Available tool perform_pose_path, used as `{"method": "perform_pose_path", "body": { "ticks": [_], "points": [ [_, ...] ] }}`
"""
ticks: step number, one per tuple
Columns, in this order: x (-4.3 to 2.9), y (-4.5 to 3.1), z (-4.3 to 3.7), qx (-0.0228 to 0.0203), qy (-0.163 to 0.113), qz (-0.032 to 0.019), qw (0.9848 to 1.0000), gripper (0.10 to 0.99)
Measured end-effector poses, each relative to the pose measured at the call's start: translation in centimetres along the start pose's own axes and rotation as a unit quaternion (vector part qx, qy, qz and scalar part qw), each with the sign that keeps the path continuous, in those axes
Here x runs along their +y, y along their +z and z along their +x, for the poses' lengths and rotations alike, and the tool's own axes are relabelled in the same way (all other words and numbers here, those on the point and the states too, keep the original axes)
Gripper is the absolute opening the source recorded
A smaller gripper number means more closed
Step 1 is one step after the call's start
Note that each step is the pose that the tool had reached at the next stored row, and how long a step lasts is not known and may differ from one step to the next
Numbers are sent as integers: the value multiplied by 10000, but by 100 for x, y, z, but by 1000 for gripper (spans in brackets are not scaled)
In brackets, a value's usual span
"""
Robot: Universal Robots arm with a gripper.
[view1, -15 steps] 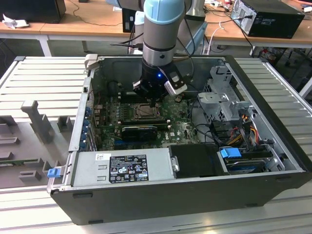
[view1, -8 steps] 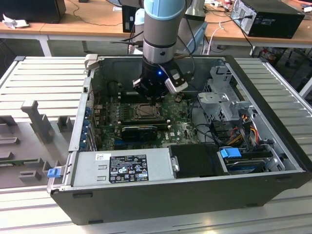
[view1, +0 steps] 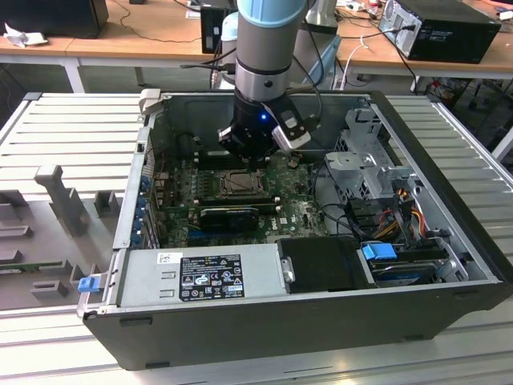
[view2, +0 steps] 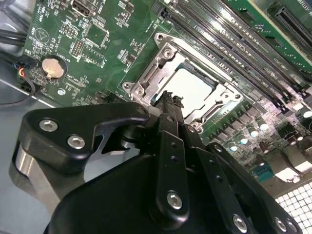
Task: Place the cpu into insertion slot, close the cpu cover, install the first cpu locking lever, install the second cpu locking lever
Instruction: 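Install the second cpu locking lever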
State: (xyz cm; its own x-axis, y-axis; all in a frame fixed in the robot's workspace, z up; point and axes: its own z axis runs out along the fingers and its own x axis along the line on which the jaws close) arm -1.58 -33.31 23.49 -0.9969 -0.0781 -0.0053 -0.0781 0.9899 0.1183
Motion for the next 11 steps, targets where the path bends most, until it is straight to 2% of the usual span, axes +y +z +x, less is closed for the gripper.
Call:
{"method": "perform_pose_path", "body": {
  "ticks": [4,7,11],
  "points": [
    [-72,-8,5,0,0,-1,10000,106],
    [-75,-63,5,0,0,-2,10000,106],
    [-105,-69,7,0,0,-2,10000,106]
  ]
}}
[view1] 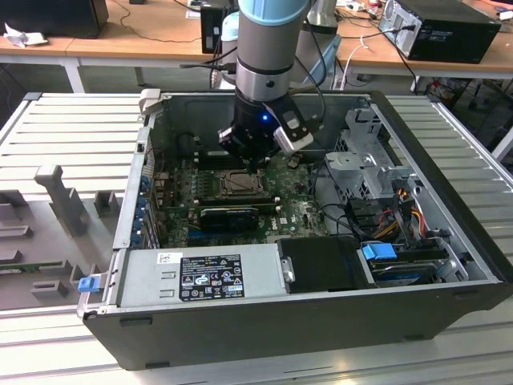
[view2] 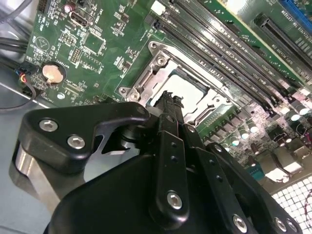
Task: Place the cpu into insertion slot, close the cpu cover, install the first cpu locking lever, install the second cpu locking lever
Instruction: 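Install the second cpu locking lever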
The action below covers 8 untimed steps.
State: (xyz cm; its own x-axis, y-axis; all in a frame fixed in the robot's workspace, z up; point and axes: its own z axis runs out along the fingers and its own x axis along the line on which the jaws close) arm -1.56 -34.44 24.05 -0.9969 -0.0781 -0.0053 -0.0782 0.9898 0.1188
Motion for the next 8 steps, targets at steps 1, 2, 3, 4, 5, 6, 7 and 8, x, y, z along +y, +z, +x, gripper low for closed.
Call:
{"method": "perform_pose_path", "body": {
  "ticks": [1,2,3,4,5,6,7,8],
  "points": [
    [-14,-2,1,0,0,0,10000,106],
    [-30,-4,3,0,0,0,10000,106],
    [-46,-6,4,1,0,1,10000,106],
    [-65,-8,6,1,0,1,10000,106],
    [-85,-11,7,0,0,0,10000,106],
    [-103,-13,8,0,0,0,10000,106],
    [-128,-16,10,1,0,0,10000,106],
    [-146,-18,12,1,0,0,10000,106]
  ]
}}
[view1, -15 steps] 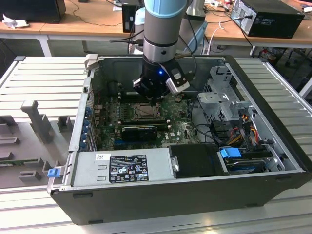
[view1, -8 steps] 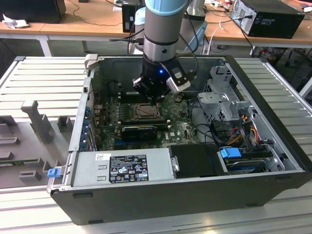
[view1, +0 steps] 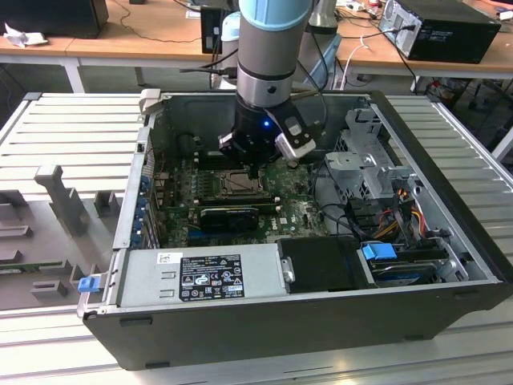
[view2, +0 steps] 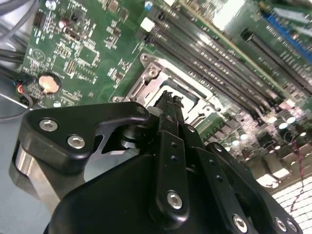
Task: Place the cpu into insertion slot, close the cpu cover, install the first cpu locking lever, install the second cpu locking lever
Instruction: 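Install the second cpu locking lever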
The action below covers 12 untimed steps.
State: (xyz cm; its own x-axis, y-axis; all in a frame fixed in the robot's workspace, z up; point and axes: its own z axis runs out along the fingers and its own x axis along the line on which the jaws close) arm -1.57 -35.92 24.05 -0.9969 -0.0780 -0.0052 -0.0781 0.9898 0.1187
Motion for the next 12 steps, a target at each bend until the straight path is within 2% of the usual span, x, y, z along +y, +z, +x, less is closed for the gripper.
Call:
{"method": "perform_pose_path", "body": {
  "ticks": [6,12],
  "points": [
    [-113,-13,8,0,0,0,10000,106],
    [-177,-21,13,0,0,0,10000,106]
  ]
}}
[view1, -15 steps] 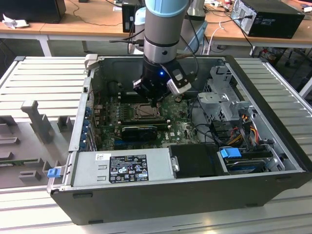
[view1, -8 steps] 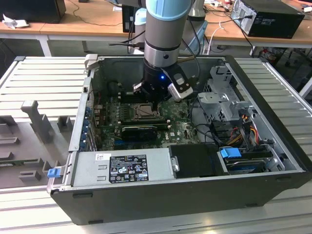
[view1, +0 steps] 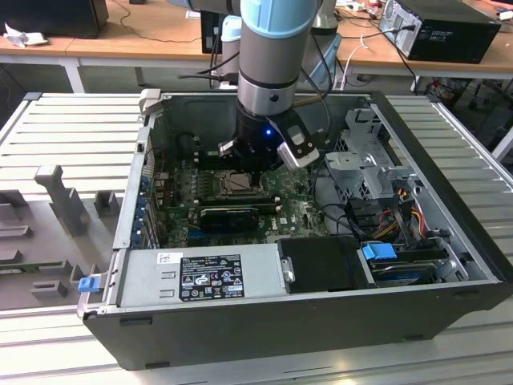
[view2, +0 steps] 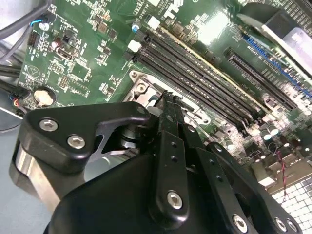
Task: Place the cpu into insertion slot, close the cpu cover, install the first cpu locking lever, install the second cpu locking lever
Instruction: 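Install the second cpu locking lever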
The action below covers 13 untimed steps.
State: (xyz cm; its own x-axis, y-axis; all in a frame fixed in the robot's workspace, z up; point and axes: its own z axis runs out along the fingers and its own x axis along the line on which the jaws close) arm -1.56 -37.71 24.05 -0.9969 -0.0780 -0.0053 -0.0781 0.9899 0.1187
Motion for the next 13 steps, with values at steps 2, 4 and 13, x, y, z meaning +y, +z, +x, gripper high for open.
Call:
{"method": "perform_pose_path", "body": {
  "ticks": [2,4,13],
  "points": [
    [-11,-1,0,0,0,0,10000,106],
    [-20,-5,2,0,0,1,10000,106],
    [-140,-79,11,0,0,-1,10000,106]
  ]
}}
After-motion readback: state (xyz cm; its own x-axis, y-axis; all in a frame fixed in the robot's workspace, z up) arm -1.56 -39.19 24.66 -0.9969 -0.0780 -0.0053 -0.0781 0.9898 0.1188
